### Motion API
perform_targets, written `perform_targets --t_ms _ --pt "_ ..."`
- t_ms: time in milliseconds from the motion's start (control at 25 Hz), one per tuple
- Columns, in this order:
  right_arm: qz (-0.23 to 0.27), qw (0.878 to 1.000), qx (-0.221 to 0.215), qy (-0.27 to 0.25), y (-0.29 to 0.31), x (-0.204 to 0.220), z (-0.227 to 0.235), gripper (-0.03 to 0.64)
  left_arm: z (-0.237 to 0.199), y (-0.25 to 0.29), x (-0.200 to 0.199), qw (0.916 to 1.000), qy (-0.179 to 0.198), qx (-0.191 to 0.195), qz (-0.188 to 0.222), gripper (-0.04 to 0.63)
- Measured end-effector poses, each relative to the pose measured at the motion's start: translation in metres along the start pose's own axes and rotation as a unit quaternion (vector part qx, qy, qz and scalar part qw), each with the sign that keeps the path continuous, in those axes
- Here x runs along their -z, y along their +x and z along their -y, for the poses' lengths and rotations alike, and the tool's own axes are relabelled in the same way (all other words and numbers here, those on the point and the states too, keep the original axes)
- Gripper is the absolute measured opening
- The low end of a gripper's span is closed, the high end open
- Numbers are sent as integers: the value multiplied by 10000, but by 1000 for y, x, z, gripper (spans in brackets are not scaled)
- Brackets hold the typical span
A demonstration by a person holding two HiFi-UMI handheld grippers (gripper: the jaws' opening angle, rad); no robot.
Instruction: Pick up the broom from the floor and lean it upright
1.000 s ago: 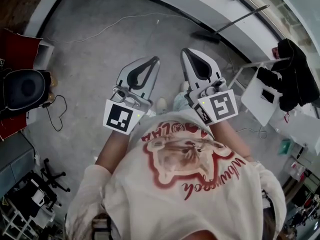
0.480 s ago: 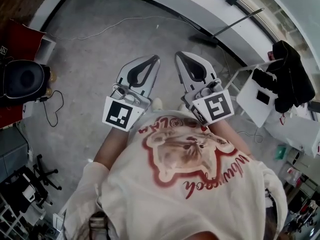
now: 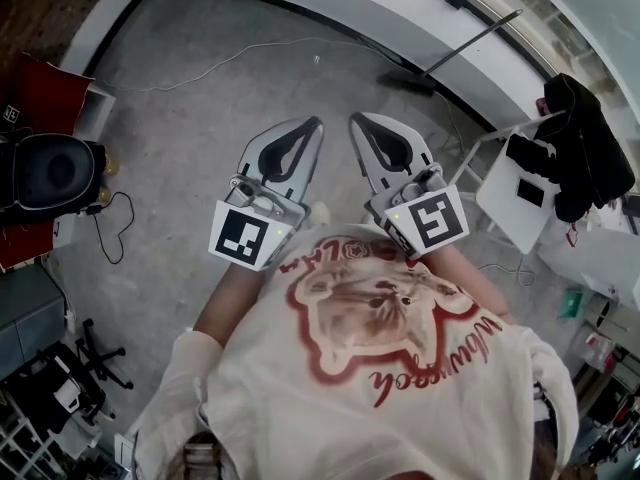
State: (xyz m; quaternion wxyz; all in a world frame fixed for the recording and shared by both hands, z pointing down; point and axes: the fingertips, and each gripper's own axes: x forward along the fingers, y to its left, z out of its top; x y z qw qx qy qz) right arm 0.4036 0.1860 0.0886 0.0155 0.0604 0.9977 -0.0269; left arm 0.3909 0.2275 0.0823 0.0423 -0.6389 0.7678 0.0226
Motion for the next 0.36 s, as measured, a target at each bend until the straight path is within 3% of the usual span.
perform_targets --t_ms 360 --pt "-134 9998 30 -126 0 2 0 25 -3 5 -9 9997 -230 14 125 25"
